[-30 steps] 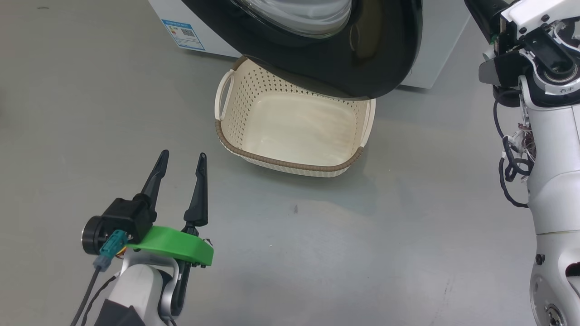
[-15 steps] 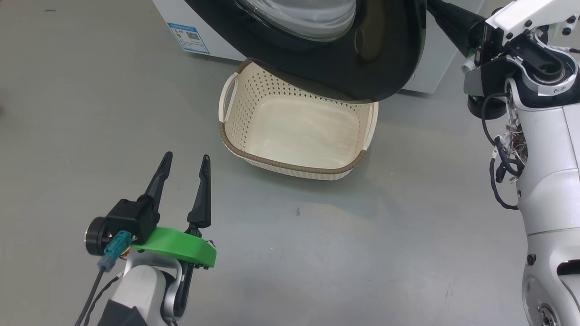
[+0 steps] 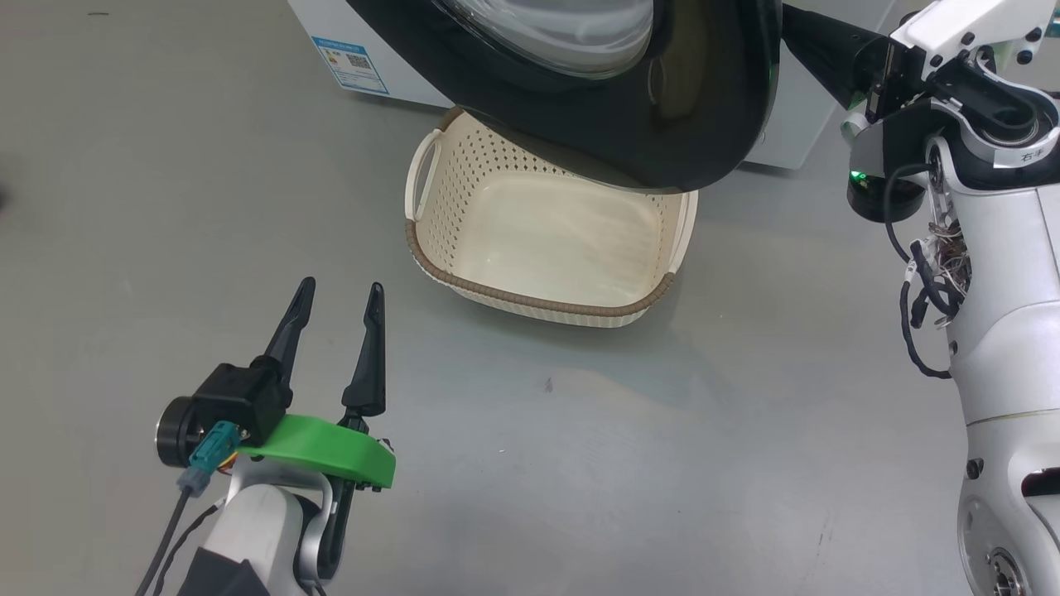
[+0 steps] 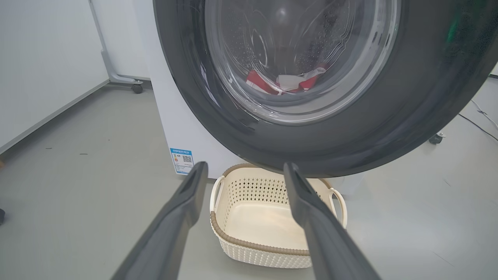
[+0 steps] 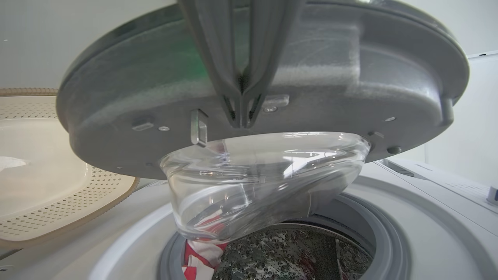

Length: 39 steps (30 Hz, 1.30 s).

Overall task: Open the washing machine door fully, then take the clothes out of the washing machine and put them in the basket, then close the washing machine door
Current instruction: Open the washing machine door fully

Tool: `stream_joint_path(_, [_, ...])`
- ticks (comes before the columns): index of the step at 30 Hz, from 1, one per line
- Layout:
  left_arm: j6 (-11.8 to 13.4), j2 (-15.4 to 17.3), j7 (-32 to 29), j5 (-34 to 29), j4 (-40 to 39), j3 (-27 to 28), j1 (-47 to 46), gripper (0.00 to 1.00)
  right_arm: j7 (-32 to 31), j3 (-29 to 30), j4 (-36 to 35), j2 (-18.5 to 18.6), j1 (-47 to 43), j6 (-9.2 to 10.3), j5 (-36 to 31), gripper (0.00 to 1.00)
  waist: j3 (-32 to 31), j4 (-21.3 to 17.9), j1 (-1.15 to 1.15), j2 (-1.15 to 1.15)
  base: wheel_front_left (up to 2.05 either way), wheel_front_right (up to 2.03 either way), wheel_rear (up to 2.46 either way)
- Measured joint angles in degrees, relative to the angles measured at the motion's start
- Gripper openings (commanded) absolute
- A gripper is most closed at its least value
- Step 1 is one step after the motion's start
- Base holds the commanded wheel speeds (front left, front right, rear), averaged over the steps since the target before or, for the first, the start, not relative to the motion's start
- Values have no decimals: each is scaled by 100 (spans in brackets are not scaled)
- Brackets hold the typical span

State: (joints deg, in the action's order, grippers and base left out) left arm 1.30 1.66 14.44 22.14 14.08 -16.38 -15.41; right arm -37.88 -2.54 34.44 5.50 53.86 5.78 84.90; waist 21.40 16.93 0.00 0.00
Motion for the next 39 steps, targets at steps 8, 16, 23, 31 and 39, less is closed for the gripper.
stream_joint_path(8, [0,-1,1,1,0,7,-16,100,-226,-41,88,-13,0,42,136,0,-15,20,0,0,0,0,0])
stream_joint_path(16, [26,-1,0,0,42,24,-20,100,-400,-85,244,-27,-35,44,300,0,-119,21,0,0,0,0,0])
stream_joint_path(23, [42,-1,1,-9,75,82,-19,100,-575,-179,334,-80,-149,52,426,0,-304,-1,0,0,0,0,0])
stream_joint_path(31, [43,-1,0,-56,93,115,-9,100,-740,-367,392,-136,-310,87,560,0,-482,-51,0,0,0,0,0])
stream_joint_path(39, [43,-1,1,-66,114,123,8,100,-827,-500,388,-145,-423,87,687,0,-581,-98,0,0,0,0,0])
